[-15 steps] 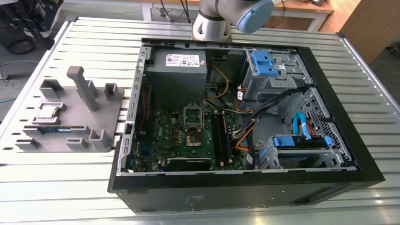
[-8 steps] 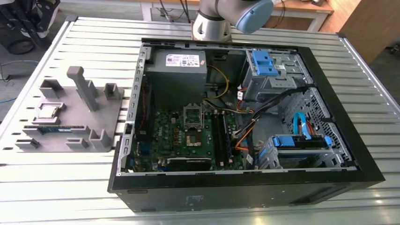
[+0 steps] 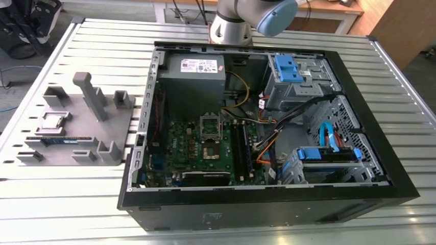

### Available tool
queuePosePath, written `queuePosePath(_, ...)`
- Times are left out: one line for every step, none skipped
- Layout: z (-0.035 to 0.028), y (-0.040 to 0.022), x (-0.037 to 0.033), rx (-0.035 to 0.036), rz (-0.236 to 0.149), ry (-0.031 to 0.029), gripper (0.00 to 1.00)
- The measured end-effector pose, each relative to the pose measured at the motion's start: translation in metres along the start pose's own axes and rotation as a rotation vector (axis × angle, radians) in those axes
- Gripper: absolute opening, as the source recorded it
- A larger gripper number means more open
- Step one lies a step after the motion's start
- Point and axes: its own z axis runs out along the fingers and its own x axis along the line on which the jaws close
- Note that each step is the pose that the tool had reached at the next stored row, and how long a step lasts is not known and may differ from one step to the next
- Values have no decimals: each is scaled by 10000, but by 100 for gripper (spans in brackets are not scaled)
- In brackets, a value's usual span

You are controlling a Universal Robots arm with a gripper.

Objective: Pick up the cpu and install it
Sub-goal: 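Reach for the cpu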

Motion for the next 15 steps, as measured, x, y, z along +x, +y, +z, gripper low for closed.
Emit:
queuePosePath(7,-4,10,0,0,0,11)
queuePosePath(14,-7,20,-1,1,-2,11)
queuePosePath(20,-11,30,-1,1,-1,11)
queuePosePath(27,-15,40,0,0,-1,11)
queuePosePath(33,-18,50,0,1,-1,11)
queuePosePath(40,-22,61,-1,1,-1,11)
queuePosePath(47,-25,72,-1,1,-1,11)
queuePosePath(54,-29,83,-1,1,-1,11)
queuePosePath(61,-32,94,-1,1,-1,11)
queuePosePath(66,-34,101,-1,1,-2,11)
queuePosePath(70,-35,107,-2,0,-2,11)
queuePosePath(72,-36,112,-2,0,-3,11)
queuePosePath(72,-36,114,-1,0,-1,11)
queuePosePath(72,-35,114,-1,0,-1,11)
queuePosePath(72,-35,115,-1,0,-1,11)
